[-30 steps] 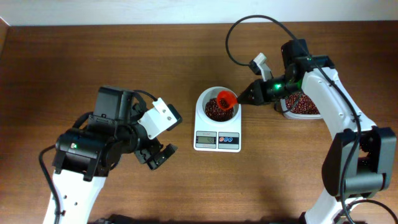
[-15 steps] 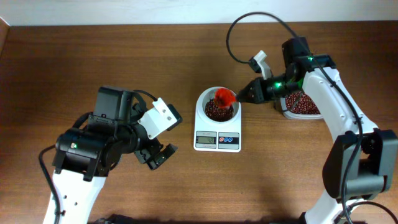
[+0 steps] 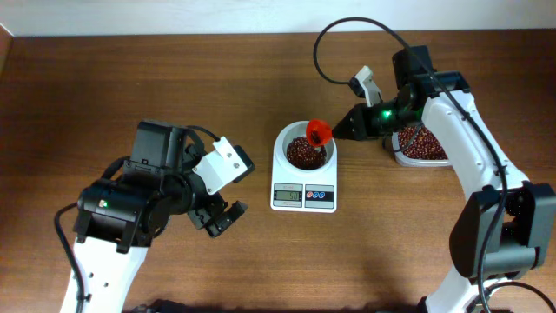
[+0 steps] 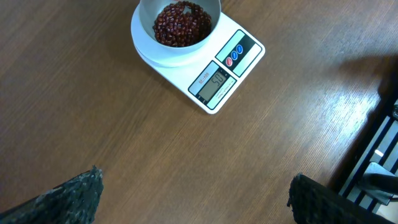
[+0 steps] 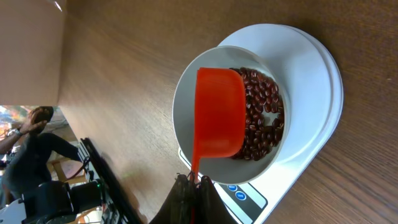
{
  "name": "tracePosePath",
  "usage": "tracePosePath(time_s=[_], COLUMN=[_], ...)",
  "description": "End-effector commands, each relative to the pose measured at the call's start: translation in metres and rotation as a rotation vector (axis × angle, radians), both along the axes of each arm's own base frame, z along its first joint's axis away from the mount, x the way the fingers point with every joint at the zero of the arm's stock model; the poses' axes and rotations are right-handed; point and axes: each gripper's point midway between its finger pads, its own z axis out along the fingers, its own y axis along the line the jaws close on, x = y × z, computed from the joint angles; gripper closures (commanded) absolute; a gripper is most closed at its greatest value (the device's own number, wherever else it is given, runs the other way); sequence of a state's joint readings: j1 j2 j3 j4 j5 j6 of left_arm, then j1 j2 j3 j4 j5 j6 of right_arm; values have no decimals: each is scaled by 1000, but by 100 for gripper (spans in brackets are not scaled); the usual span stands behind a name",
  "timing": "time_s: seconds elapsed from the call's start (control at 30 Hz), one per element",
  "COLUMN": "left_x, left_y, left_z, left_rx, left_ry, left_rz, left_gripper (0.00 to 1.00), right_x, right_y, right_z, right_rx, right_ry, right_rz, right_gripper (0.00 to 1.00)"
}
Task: Scoop and weigh 50g on scale
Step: 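Hold the scoop over the bowl with right gripper, shaking out beans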
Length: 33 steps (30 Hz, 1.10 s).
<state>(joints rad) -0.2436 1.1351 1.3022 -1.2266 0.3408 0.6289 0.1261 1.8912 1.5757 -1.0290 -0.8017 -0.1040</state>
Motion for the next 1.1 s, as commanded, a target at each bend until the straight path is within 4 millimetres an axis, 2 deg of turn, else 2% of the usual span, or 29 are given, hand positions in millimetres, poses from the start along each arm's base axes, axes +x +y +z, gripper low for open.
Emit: tracePosePath(time_s=[0.0,0.57,0.63,0.67,0.7,0.77,0.8,0.87,1.0,1.07], left_x=[1,1,1,1,1,1,1,1,1,1], left_y=[-1,-1,-1,-1,-1,-1,-1,-1,-1,-1], left_z=[7,7,7,7,7,7,7,7,7,7], left_rx=[-8,-8,-8,-8,-8,-8,-8,-9,-8,-8], left_ry=[-24,-24,-24,-24,-24,-24,-24,-24,-24,-24], left_rz=[-14,-14,-14,-14,-14,-14,-14,-14,-14,-14], left_gripper=[1,1,1,1,1,1,1,1,1,1], right_x=[-1,-1,-1,-3,-8,2,1,0,-1,-7], right_y=[8,5,5,9,17,-8,-10,-4,-2,10], right_z=[26,27,31,39,57,19,16,25,28,49], right_rx=[61,71,100,156,275,22,0,64,84,222], right_ry=[-45,-37,-35,-43,-137,-40,-24,-44,-44,-143], right_rz=[15,8,7,30,126,-10,-24,7,12,122], right_gripper=[96,96,96,96,96,96,96,96,96,96])
